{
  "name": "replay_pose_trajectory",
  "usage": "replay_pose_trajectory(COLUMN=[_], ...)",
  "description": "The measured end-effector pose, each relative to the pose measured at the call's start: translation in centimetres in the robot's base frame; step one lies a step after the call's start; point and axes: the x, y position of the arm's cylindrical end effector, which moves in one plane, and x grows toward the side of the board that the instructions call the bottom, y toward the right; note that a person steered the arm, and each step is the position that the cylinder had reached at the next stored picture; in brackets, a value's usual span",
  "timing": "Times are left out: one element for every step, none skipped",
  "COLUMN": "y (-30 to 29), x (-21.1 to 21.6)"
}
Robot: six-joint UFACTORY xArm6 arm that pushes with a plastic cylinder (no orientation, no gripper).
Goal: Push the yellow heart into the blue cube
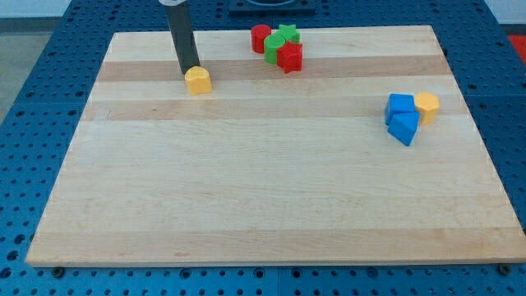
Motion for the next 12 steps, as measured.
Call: replay_pose_trajectory(y=[-0.2,-0.2,-0.6,-0.7,-0.7,1.0,5.8,12.6,14.0,10.2,8.9,11.3], x=[0.4,0.4,0.4,0.8,3.8,5.3,5.4,5.4,5.4,7.6,9.5,10.3])
